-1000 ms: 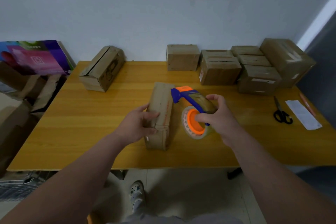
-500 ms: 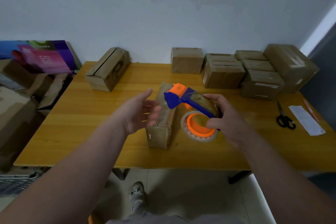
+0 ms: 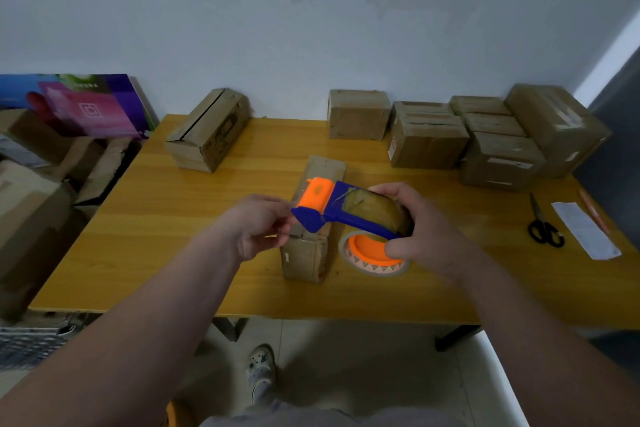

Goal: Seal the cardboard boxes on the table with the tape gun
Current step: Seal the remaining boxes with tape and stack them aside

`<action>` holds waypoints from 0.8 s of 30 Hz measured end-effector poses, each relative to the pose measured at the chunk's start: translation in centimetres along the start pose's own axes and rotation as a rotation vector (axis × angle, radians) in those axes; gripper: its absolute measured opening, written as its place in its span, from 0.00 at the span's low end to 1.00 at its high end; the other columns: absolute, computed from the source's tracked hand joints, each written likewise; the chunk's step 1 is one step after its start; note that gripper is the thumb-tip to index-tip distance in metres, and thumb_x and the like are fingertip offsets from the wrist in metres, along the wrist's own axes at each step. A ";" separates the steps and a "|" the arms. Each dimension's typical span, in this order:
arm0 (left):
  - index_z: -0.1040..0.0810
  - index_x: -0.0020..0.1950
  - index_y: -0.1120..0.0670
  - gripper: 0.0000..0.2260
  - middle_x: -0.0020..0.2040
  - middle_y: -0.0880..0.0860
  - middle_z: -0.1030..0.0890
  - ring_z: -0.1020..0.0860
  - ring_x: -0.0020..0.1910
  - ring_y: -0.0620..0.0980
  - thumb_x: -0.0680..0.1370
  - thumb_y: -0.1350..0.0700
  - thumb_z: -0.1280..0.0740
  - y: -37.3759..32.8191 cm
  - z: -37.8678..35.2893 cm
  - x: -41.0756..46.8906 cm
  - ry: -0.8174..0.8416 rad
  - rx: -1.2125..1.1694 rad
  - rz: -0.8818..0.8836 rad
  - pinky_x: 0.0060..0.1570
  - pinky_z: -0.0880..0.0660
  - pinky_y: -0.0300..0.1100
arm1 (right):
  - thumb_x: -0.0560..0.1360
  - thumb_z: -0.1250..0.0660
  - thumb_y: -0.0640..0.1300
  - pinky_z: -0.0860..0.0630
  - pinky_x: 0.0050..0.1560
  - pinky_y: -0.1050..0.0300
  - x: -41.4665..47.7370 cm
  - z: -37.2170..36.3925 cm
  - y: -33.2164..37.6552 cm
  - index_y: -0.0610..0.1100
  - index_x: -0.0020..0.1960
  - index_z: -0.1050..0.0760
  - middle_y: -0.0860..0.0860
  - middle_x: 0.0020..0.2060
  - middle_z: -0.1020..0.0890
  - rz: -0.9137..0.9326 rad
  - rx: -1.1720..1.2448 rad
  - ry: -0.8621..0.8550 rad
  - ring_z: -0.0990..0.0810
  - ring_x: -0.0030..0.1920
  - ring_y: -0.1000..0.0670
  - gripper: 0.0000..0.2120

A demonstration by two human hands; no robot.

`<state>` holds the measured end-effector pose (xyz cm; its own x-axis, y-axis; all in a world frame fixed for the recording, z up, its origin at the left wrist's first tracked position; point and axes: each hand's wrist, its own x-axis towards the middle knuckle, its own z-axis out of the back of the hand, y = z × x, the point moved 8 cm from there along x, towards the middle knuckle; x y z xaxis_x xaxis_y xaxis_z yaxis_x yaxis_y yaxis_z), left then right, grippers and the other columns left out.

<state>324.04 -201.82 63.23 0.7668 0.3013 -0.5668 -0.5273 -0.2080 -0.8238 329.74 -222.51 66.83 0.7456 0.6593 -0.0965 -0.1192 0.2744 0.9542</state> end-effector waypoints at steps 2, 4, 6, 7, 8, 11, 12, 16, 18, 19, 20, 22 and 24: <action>0.25 0.40 0.58 0.07 0.28 0.52 0.26 0.30 0.30 0.46 0.78 0.64 0.34 -0.5 0.4 0.0 -0.048 0.078 -0.056 0.31 0.30 0.39 | 0.59 0.24 0.39 0.21 0.40 0.62 0.0 0.1 0.4 0.62 0.62 0.32 0.54 0.58 0.26 0.011 -0.089 0.012 0.21 0.53 0.52 0.37; 0.25 0.42 0.58 0.05 0.32 0.52 0.27 0.30 0.30 0.45 0.78 0.63 0.34 -0.7 0.5 0.2 -0.064 0.132 -0.081 0.29 0.28 0.37 | 0.61 0.23 0.37 0.21 0.40 0.62 0.0 0.1 0.8 0.64 0.62 0.34 0.58 0.58 0.28 0.013 -0.174 0.037 0.22 0.53 0.53 0.38; 0.25 0.41 0.58 0.06 0.33 0.53 0.27 0.30 0.32 0.46 0.78 0.63 0.34 -1.0 0.7 0.2 -0.074 0.165 -0.104 0.29 0.27 0.37 | 0.60 0.23 0.39 0.22 0.39 0.64 -0.2 0.5 1.3 0.66 0.61 0.35 0.60 0.57 0.29 0.017 -0.262 0.049 0.23 0.53 0.53 0.38; 0.26 0.41 0.58 0.06 0.34 0.53 0.27 0.29 0.33 0.46 0.78 0.63 0.34 -1.2 1.3 0.3 -0.101 0.186 -0.127 0.31 0.27 0.38 | 0.61 0.24 0.38 0.23 0.37 0.67 -0.5 1.0 1.4 0.66 0.60 0.35 0.60 0.57 0.29 0.014 -0.302 0.045 0.24 0.51 0.53 0.37; 0.26 0.40 0.58 0.07 0.35 0.54 0.27 0.30 0.34 0.47 0.79 0.62 0.34 -1.4 2.2 0.4 -0.145 0.206 -0.157 0.33 0.27 0.39 | 0.62 0.24 0.36 0.25 0.34 0.69 -0.9 1.8 1.4 0.66 0.59 0.35 0.59 0.56 0.29 -0.001 -0.325 0.035 0.24 0.49 0.53 0.37; 0.26 0.40 0.58 0.08 0.37 0.55 0.28 0.30 0.35 0.49 0.79 0.61 0.35 -1.3 5.2 0.7 -0.244 0.230 -0.211 0.37 0.27 0.42 | 0.64 0.26 0.32 0.27 0.32 0.70 -2.1 4.0 0.7 0.66 0.57 0.35 0.58 0.54 0.29 -0.085 -0.333 0.030 0.24 0.47 0.53 0.36; 0.26 0.40 0.58 0.08 0.38 0.55 0.27 0.30 0.36 0.49 0.79 0.60 0.35 -0.9 5.5 0.9 -0.246 0.251 -0.214 0.39 0.27 0.43 | 0.64 0.25 0.32 0.27 0.32 0.69 -2.2 4.2 0.4 0.66 0.57 0.35 0.58 0.55 0.29 -0.100 -0.356 0.048 0.23 0.48 0.53 0.37; 0.26 0.41 0.58 0.08 0.38 0.54 0.26 0.28 0.38 0.50 0.79 0.57 0.34 0.8 5.1 1.2 -0.294 0.334 -0.250 0.42 0.27 0.46 | 0.64 0.24 0.34 0.26 0.34 0.68 -2.2 3.6 -0.8 0.67 0.56 0.36 0.64 0.54 0.32 -0.112 -0.460 0.074 0.25 0.51 0.56 0.37; 0.26 0.41 0.57 0.10 0.38 0.54 0.25 0.27 0.38 0.52 0.79 0.54 0.34 1.5 4.9 1.2 -0.323 0.357 -0.261 0.42 0.26 0.49 | 0.64 0.24 0.33 0.25 0.36 0.67 -2.1 3.5 -1.1 0.67 0.56 0.36 0.65 0.54 0.33 -0.109 -0.467 0.073 0.26 0.52 0.55 0.37; 0.26 0.41 0.58 0.10 0.38 0.54 0.24 0.26 0.38 0.52 0.79 0.54 0.34 1.8 4.9 1.2 -0.336 0.378 -0.265 0.43 0.26 0.51 | 0.64 0.24 0.33 0.24 0.37 0.66 -2.1 3.4 -1.3 0.67 0.56 0.36 0.65 0.54 0.33 -0.111 -0.472 0.076 0.26 0.53 0.55 0.37; 0.25 0.40 0.57 0.11 0.37 0.54 0.24 0.25 0.39 0.53 0.79 0.53 0.34 2.0 4.9 1.3 -0.350 0.399 -0.274 0.44 0.25 0.53 | 0.64 0.24 0.33 0.24 0.38 0.66 -2.1 3.4 -1.5 0.67 0.55 0.37 0.64 0.54 0.33 -0.112 -0.473 0.080 0.26 0.54 0.54 0.37; 0.26 0.39 0.56 0.11 0.37 0.54 0.23 0.24 0.41 0.56 0.79 0.52 0.34 2.2 4.8 1.4 -0.370 0.419 -0.286 0.47 0.24 0.56 | 0.64 0.24 0.33 0.24 0.39 0.66 -2.1 3.3 -1.9 0.67 0.55 0.37 0.63 0.55 0.33 -0.116 -0.475 0.087 0.26 0.54 0.53 0.37; 0.26 0.39 0.55 0.11 0.38 0.54 0.23 0.23 0.44 0.59 0.79 0.52 0.34 2.3 4.7 1.5 -0.383 0.422 -0.293 0.48 0.23 0.58 | 0.64 0.24 0.34 0.24 0.40 0.65 -2.0 3.3 -2.3 0.67 0.55 0.37 0.60 0.57 0.32 -0.121 -0.481 0.082 0.26 0.55 0.53 0.37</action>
<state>322.20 -197.48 60.48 0.7570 0.6173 -0.2142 -0.4745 0.2939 -0.8297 330.72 -226.74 65.77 0.7212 0.6502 -0.2390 -0.3382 0.6316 0.6976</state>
